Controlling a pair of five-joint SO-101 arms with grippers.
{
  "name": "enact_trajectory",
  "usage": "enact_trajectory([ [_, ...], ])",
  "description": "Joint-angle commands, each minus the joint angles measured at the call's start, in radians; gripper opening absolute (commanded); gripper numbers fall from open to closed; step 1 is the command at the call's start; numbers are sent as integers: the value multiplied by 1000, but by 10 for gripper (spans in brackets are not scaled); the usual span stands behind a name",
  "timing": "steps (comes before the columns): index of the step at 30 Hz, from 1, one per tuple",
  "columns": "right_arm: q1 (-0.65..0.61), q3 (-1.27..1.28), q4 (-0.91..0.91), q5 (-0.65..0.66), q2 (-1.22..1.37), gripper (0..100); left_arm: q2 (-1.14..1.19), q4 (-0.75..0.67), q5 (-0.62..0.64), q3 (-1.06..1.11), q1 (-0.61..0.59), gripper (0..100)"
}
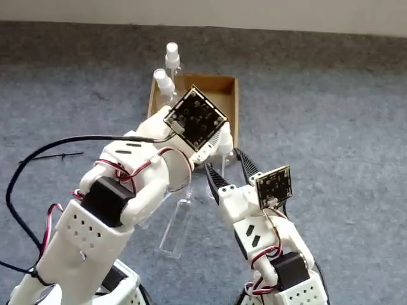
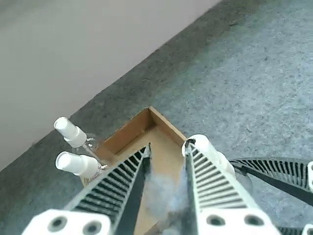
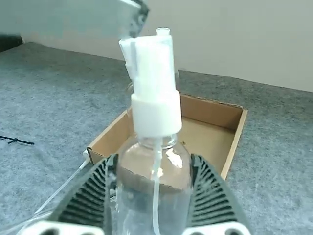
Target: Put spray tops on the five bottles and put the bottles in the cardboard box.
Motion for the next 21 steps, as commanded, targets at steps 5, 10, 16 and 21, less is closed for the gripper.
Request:
enact_trajectory([
  [5,13,-13,-25,-2,-10,5,82,-75,-6,8,24,120],
  [10,13,-13,-25,-2,-10,5,120,-75,-6,18,41,120],
  [16,13,-13,-25,0,-10,5,120,-75,-8,8,76,122],
  [21,13,-13,-25,0,-10,5,56,-2,-8,-87,58,140],
])
